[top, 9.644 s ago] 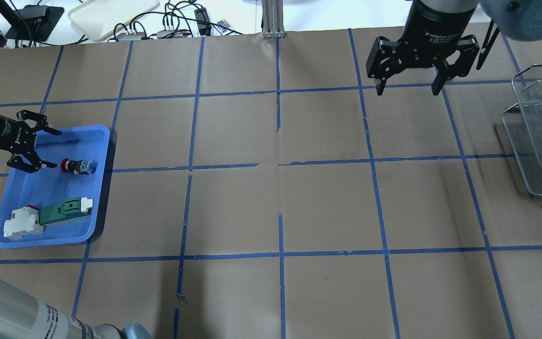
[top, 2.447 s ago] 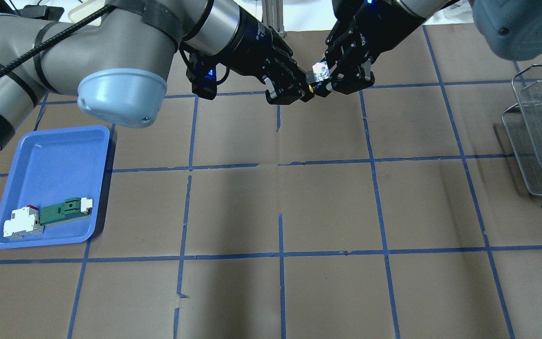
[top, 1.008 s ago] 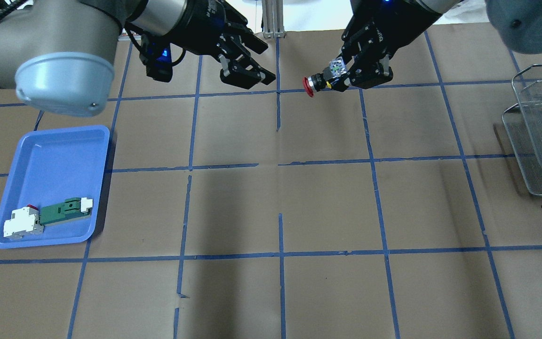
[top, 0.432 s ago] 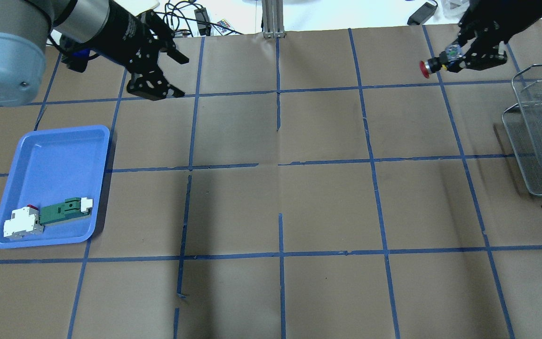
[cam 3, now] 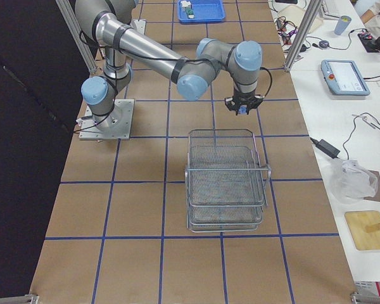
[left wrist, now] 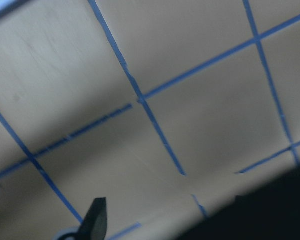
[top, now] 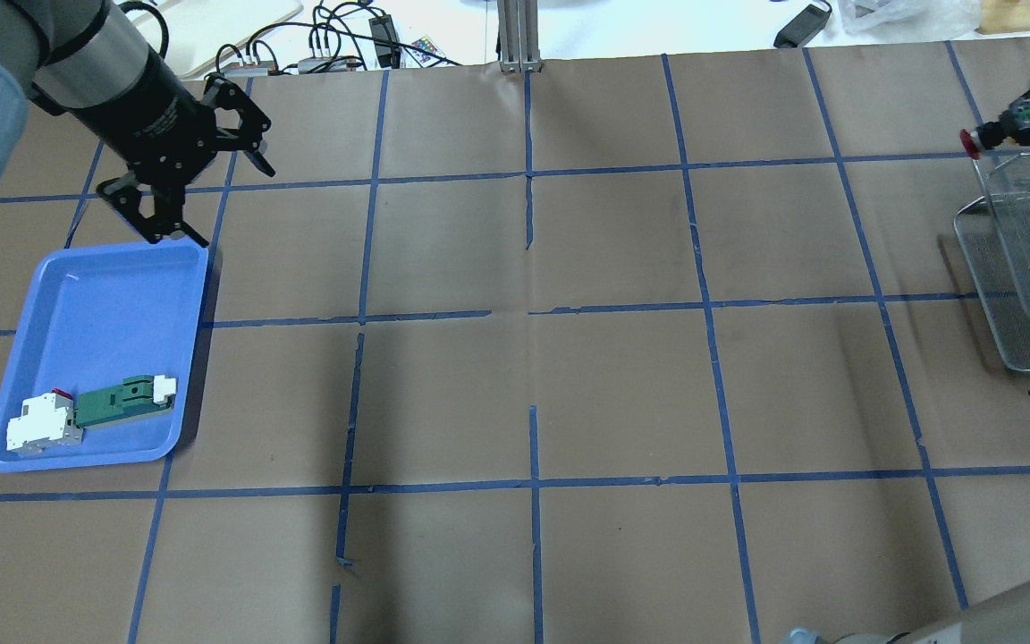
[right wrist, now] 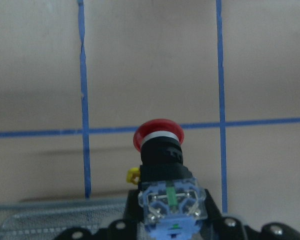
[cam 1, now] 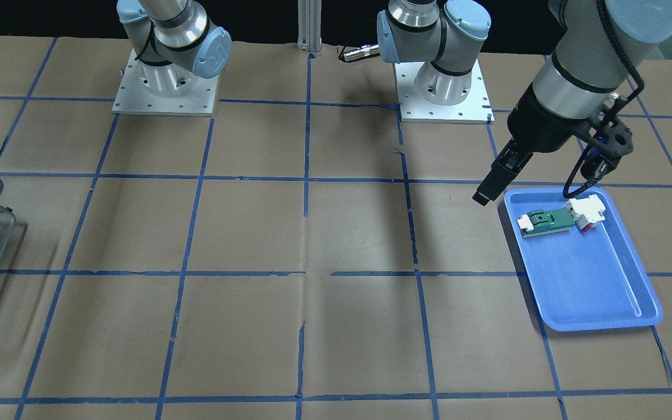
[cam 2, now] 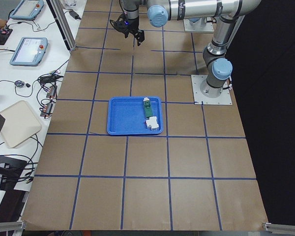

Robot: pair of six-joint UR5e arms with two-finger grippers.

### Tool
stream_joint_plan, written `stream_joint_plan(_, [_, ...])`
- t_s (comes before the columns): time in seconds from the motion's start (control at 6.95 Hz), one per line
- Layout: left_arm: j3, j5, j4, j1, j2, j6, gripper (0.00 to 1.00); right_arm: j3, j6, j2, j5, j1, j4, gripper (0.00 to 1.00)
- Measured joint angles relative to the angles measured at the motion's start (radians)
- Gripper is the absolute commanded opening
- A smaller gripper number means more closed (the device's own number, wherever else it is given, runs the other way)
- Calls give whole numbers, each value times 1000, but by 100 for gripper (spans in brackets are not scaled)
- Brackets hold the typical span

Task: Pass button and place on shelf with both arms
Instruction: 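Carry the button into the mesh basket with the right gripper while the left returns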

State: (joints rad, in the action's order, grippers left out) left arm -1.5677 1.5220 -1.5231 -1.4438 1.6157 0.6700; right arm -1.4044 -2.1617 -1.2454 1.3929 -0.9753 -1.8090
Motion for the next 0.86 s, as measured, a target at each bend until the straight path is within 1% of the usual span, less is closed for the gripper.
stream_joint_plan(0.14, [3,30,-28,14,-20,-150,100,9,-42,20,5,48,5,22])
stream_joint_plan(0.29, [-1,39,-79,18,-47,-316,100,7,-56,28,21,75,25,33])
stream_joint_plan(0.43, [-5,43,-128,18,-72,-492,100,4,-57,31,55,87,57,40])
stream_joint_plan(0.58, [-9,50,-165,17,-86,-606,100,3,-55,33,81,94,75,46])
stream_joint_plan(0.72, [-17,54,-190,17,-87,-655,100,2,-54,35,91,101,84,52])
stream_joint_plan(0.86, [-28,57,-199,17,-90,-674,100,1,-53,37,94,105,89,100])
